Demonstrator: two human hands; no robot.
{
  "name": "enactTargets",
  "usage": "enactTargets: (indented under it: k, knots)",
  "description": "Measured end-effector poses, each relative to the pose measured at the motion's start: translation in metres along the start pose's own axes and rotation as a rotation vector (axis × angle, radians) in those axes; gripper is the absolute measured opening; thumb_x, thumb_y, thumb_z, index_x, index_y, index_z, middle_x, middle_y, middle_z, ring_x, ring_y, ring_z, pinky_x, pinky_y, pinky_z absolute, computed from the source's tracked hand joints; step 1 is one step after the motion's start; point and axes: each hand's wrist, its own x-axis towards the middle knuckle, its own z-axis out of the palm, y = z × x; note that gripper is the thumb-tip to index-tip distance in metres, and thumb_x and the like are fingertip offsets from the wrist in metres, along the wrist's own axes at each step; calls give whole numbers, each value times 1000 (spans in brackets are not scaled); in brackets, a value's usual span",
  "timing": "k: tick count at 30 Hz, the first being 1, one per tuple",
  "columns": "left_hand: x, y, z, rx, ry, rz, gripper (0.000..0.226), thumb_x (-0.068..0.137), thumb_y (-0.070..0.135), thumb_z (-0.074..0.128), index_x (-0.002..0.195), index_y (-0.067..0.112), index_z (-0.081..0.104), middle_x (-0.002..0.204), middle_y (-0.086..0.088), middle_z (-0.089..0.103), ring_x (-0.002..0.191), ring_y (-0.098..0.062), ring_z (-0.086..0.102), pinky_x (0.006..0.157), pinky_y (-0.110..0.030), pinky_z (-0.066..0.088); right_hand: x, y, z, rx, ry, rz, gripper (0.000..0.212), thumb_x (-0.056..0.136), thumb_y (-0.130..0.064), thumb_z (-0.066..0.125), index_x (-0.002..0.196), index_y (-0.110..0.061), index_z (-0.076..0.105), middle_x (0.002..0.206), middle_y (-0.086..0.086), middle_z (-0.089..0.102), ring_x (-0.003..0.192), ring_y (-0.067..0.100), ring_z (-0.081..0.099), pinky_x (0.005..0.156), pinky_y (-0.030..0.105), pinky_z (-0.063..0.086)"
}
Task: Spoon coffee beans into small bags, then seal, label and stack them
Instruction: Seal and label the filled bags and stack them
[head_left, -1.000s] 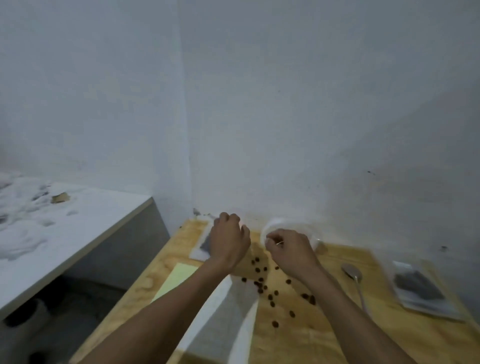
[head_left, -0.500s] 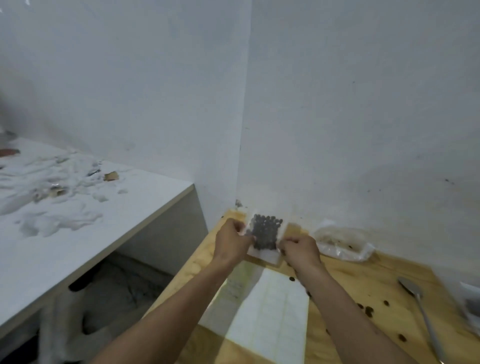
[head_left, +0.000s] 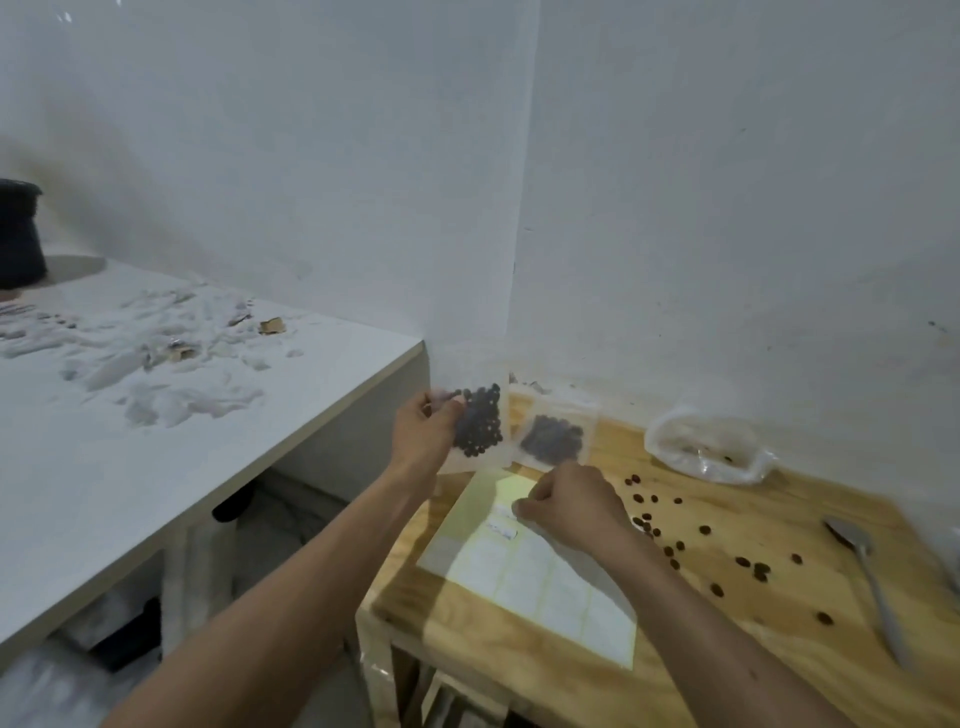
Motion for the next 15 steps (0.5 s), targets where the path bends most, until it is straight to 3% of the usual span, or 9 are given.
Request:
enactTargets:
  k: [2, 6, 8, 12, 15]
  knots:
    - [-3, -1, -3, -34, 7, 2, 7, 97, 19, 66, 101, 15, 68, 106, -11, 74, 97, -23, 72, 92, -42, 59, -6, -8, 6, -61, 39, 22, 33, 78, -27, 73, 53, -18, 52, 51, 0, 43, 48, 19, 40, 51, 26, 30]
    - [-11, 1, -6, -27, -5, 16, 10, 98, 24, 64, 103, 18, 70, 105, -8, 74, 97, -22, 72, 91, -43, 59, -13, -18, 10, -54, 89, 54, 30, 73, -6, 58, 54, -17, 38, 51, -1, 32, 46, 17, 26, 47, 26, 20]
    - [-16, 3, -7, -16, -15, 31, 12, 98, 27, 64, 102, 18, 70, 104, -8, 74, 100, -25, 71, 93, -44, 58, -13, -18, 10, -15, 67, 69, 31, 74, -5, 53, 54, -17, 33, 50, -1, 28, 46, 17, 22, 48, 27, 18]
    - [-20, 5, -13, 2, -8, 40, 12, 98, 27, 63, 100, 19, 71, 104, -9, 73, 101, -25, 70, 92, -42, 58, -10, -14, 7, 72, -4, 13, 47, 88, -14, 55, 51, -19, 26, 47, -3, 23, 45, 16, 19, 56, 28, 25]
    - [-21, 4, -17, 0, -11, 56, 20, 99, 29, 61, 99, 12, 71, 94, -11, 70, 85, -21, 65, 75, -31, 53, -14, -14, -2, 199, -19, -36, 49, 96, -18, 54, 51, -16, 35, 50, 4, 38, 44, 16, 31, 51, 19, 36]
